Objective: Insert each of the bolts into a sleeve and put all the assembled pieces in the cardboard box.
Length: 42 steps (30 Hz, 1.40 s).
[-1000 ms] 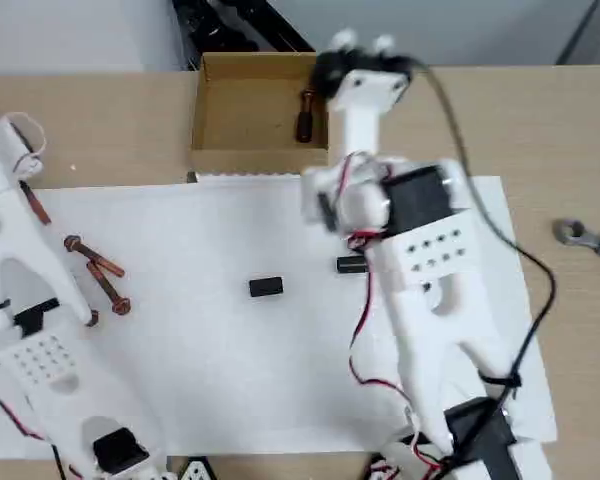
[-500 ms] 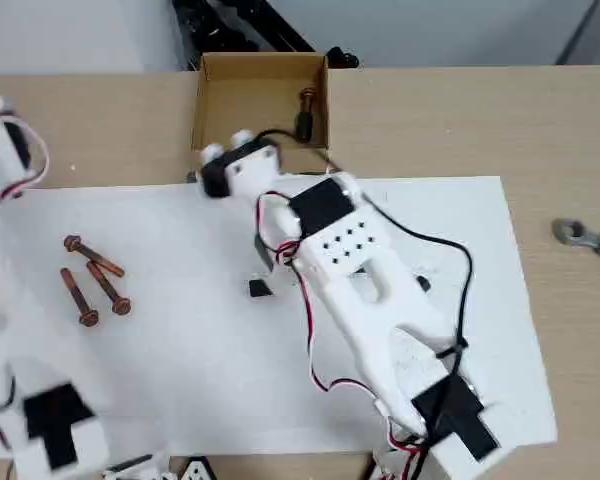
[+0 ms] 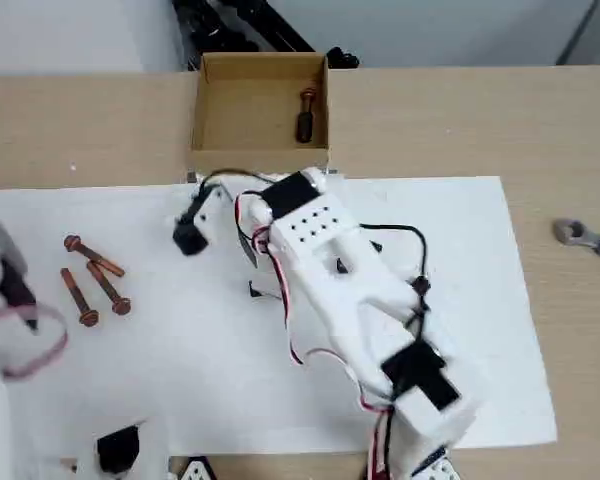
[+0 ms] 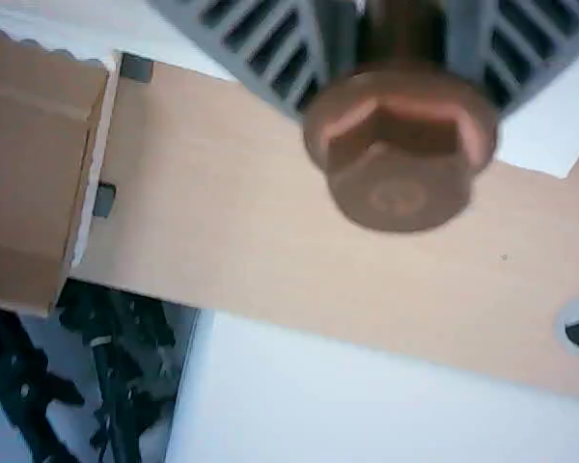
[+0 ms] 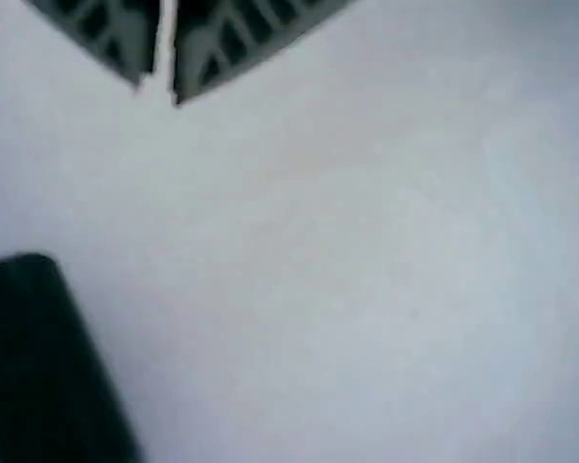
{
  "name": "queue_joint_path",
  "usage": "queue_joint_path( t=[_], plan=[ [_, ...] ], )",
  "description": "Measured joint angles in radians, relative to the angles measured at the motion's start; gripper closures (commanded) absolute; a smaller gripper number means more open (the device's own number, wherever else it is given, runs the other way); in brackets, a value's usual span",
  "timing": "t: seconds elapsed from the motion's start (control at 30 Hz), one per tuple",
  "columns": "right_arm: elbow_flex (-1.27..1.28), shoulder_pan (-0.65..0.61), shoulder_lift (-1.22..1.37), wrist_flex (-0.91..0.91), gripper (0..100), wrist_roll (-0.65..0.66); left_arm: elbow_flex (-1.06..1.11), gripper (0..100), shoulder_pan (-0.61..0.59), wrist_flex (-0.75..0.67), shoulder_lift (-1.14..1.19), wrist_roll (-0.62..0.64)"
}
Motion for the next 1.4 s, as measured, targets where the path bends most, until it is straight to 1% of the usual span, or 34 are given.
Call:
queue_joint_path(
  t=[0.07,0.2,0.3,0.5,0.57,0.7,0.87,1.13,1.3,1.4],
  plan=[
    [-0.005,0.0,0.035,0.005,99.5,0.041,0.038,99,0.0,0.0,-0.06,0.0],
    [-0.118,-0.002,0.049,0.008,99.5,0.092,0.103,99,0.0,0.0,-0.137,0.0],
    [-0.175,-0.005,0.055,0.011,99.5,0.14,0.149,99,0.0,0.0,-0.16,0.0],
    [-0.183,-0.009,0.057,0.025,99.4,0.199,0.163,99,0.0,0.0,-0.164,0.0],
    [-0.183,-0.023,0.057,0.025,98.1,0.213,0.163,99,0.0,0.0,-0.164,0.0],
    [-0.183,-0.06,0.057,0.025,92.0,0.226,0.169,99,0.002,0.0,-0.164,0.0],
    [-0.183,-0.071,0.063,0.025,91.6,0.23,0.169,99,0.002,0.0,-0.164,0.0],
    [-0.183,-0.071,0.184,0.025,91.4,0.308,0.169,99,0.002,0.0,-0.164,0.0],
    [-0.183,-0.071,0.203,0.006,85.4,0.313,0.169,99,0.0,0.0,-0.164,0.0],
    [-0.183,-0.071,0.203,0.005,84.9,0.338,0.169,99,0.0,0.0,-0.164,0.0]
  ],
)
